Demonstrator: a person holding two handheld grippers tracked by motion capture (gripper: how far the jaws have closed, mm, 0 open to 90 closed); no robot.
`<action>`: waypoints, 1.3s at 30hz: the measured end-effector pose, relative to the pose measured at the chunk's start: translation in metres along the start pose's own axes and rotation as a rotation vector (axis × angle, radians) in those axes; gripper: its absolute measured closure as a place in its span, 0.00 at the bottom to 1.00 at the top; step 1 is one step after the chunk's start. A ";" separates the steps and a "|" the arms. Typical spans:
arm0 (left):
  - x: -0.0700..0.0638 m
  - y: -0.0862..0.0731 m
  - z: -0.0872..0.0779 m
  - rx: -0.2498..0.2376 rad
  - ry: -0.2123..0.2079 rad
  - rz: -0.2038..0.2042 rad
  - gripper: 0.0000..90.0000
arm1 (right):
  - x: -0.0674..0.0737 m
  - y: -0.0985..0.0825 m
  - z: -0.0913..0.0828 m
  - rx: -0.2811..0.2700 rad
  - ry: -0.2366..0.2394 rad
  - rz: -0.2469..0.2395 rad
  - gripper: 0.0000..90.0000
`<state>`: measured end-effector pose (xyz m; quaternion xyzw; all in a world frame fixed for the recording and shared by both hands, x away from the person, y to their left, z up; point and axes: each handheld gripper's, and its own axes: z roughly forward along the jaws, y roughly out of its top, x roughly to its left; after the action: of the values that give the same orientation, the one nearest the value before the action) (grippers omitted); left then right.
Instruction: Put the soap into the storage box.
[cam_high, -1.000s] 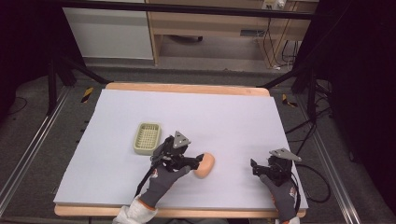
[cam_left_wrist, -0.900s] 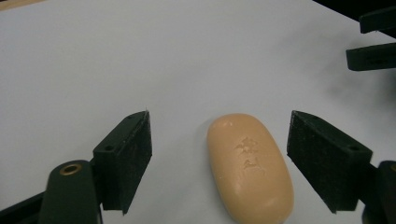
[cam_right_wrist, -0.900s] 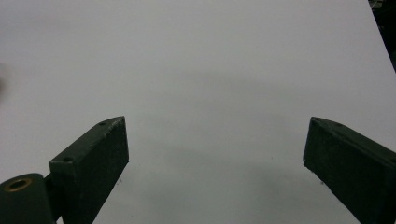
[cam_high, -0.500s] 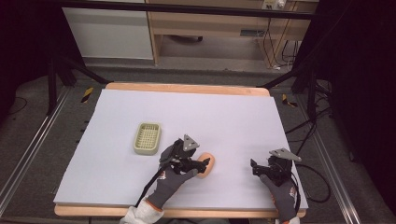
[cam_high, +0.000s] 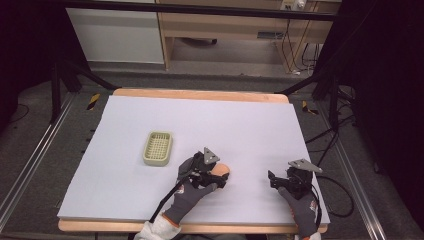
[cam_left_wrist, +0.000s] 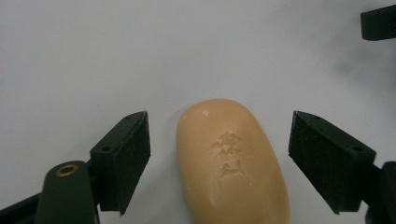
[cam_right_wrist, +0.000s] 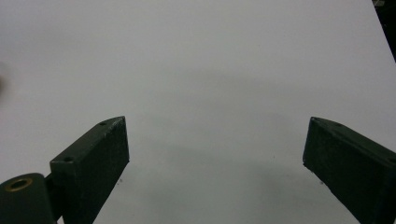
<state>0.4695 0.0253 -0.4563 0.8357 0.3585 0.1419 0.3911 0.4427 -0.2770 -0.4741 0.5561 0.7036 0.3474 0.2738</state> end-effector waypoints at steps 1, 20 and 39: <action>0.000 0.000 0.001 0.003 0.002 0.000 0.23 | 0.000 0.000 0.000 0.001 -0.001 -0.003 0.08; -0.005 -0.008 0.021 0.087 0.004 0.007 0.25 | 0.000 0.000 0.000 0.006 0.000 0.000 0.08; -0.008 -0.009 0.022 0.098 0.027 -0.006 0.35 | 0.000 0.000 0.001 0.009 0.000 0.005 0.08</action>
<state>0.4711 0.0114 -0.4772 0.8507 0.3728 0.1343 0.3453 0.4433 -0.2773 -0.4749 0.5591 0.7038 0.3451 0.2703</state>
